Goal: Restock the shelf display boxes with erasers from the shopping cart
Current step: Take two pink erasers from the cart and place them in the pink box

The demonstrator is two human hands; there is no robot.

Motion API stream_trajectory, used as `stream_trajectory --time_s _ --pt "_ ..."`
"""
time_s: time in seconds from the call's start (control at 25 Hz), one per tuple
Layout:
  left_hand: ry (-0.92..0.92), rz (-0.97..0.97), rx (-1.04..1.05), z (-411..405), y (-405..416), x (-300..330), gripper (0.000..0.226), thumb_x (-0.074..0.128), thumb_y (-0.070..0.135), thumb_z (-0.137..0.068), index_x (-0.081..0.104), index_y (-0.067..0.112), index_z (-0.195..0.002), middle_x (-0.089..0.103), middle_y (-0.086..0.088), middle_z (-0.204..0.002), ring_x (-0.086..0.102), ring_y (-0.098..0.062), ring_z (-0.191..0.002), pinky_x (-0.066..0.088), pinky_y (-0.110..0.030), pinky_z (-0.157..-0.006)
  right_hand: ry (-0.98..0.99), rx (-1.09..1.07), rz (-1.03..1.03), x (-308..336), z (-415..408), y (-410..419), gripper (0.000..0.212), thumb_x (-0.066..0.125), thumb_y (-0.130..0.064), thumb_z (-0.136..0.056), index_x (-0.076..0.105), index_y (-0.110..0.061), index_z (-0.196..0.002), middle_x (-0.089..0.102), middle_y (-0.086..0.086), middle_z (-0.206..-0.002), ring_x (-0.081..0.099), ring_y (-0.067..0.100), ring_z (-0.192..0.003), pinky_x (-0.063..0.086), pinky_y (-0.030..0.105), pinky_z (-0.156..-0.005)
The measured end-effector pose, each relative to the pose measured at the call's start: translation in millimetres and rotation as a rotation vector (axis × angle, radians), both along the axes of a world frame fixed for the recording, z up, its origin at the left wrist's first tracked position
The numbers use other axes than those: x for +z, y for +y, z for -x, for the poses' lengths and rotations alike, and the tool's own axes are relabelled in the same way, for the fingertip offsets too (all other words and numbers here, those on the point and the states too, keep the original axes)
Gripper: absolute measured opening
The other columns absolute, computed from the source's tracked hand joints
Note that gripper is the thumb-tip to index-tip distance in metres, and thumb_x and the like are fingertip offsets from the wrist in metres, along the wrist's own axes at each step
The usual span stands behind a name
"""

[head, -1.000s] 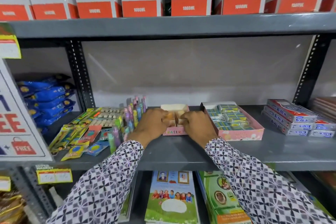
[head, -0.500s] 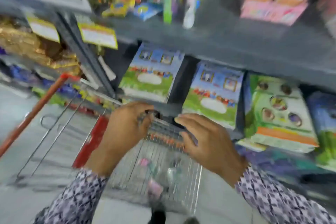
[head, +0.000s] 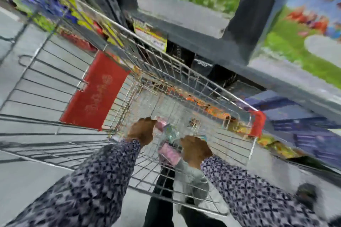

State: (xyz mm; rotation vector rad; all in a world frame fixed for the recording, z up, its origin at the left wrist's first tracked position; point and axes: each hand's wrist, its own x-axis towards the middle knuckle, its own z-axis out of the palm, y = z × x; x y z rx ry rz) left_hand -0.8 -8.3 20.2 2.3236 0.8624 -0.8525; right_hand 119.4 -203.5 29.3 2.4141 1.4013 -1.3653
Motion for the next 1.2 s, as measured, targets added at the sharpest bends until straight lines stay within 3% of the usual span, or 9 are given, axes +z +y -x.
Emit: stream_trajectory --time_s 0.16,0.32,0.48,0.64,0.72,0.84,0.96,1.08,1.2 --pt "-0.067 -0.064 -0.262 -5.1 5.7 -73.2 0.070 0.063 0.002 -0.085 0.048 0.019 -0.151 0.042 -0.016 -0.161 0.045 -0.039 -0.143 0.048 -0.053 -0.111 -0.001 -0.096 0.055 -65.8 50.2 21.6 0.041 0.064 -0.041 -0.091 0.060 -0.014 -0.122 0.068 0.016 -0.118 0.069 0.038 -0.104 0.057 0.043 -0.084" --pt "-0.153 -0.139 -0.421 -10.7 11.8 -90.1 0.034 0.071 0.017 -0.088 0.063 0.014 -0.121 0.060 -0.018 -0.131 0.062 -0.036 -0.116 0.063 -0.050 -0.084 -0.124 -0.039 -0.010 -95.9 75.2 28.3 0.057 0.071 -0.038 -0.081 0.051 -0.010 -0.126 0.070 0.013 -0.116 0.071 0.035 -0.095 0.058 0.042 -0.075" --pt "-0.155 -0.127 -0.327 -5.5 38.3 -79.5 0.044 0.063 0.004 -0.091 0.064 0.016 -0.134 0.048 -0.017 -0.153 0.052 -0.034 -0.135 0.057 -0.049 -0.102 -0.192 -0.058 -0.025 -91.2 63.7 19.4 0.060 0.066 -0.048 -0.078 0.052 -0.012 -0.124 0.068 0.010 -0.111 0.070 0.030 -0.089 0.059 0.039 -0.066" --pt "-0.247 -0.120 -0.332 -27.9 57.5 -79.2 0.043 0.060 0.002 -0.095 0.062 0.012 -0.137 0.042 -0.020 -0.158 0.050 -0.038 -0.139 0.054 -0.047 -0.106 -0.222 -0.332 -0.091 -84.4 18.6 38.9 0.065 0.049 -0.061 -0.078 0.052 -0.015 -0.124 0.060 0.003 -0.110 0.066 0.022 -0.085 0.061 0.037 -0.066" --pt "-0.314 -0.089 -0.357 -40.6 55.8 -81.7 0.040 0.050 0.012 -0.099 0.063 0.009 -0.137 0.041 -0.021 -0.161 0.047 -0.040 -0.143 0.052 -0.047 -0.109 -0.282 -0.450 -0.148 -86.2 -13.4 50.6 0.063 0.063 -0.059 -0.081 0.052 -0.013 -0.123 0.062 0.003 -0.108 0.065 0.020 -0.080 0.060 0.032 -0.061" --pt "-0.308 0.003 -0.270 -38.7 49.7 -88.2 0.062 0.040 0.013 -0.094 0.046 0.012 -0.155 0.028 -0.019 -0.170 0.030 -0.037 -0.155 0.035 -0.052 -0.124 -0.241 -0.532 -0.164 -91.8 -47.1 50.9 0.062 0.074 -0.051 -0.083 0.051 -0.010 -0.123 0.066 0.010 -0.113 0.068 0.026 -0.085 0.060 0.034 -0.067" --pt "-0.294 0.057 -0.014 -18.9 39.0 -99.2 0.095 0.071 0.014 -0.082 0.024 0.016 -0.164 0.023 -0.019 -0.172 0.023 -0.039 -0.157 0.032 -0.059 -0.125 -0.190 -0.427 -0.204 -94.8 -53.4 37.1 0.076 0.079 -0.049 -0.080 0.046 -0.012 -0.137 0.057 0.014 -0.131 0.065 0.027 -0.101 0.060 0.034 -0.070" --pt "-0.251 0.094 0.075 -8.8 27.0 -109.0 0.121 0.081 0.046 -0.077 0.003 0.020 -0.166 0.010 -0.015 -0.175 0.016 -0.037 -0.159 0.019 -0.054 -0.128 -0.164 -0.151 -0.244 -91.5 -52.8 27.9 0.095 0.079 -0.045 -0.074 0.034 -0.016 -0.153 0.031 0.013 -0.161 0.048 0.026 -0.129 0.058 0.043 -0.088" --pt "-0.308 -0.028 0.050 -19.7 24.8 -118.5 0.112 0.085 0.051 -0.073 0.024 0.011 -0.158 0.041 -0.018 -0.157 0.044 -0.035 -0.142 0.039 -0.048 -0.120 -0.266 0.090 -0.297 -104.3 -52.0 22.8 0.075 0.064 -0.017 -0.086 0.034 -0.014 -0.154 0.028 0.010 -0.165 0.046 0.030 -0.134 0.057 0.052 -0.092"
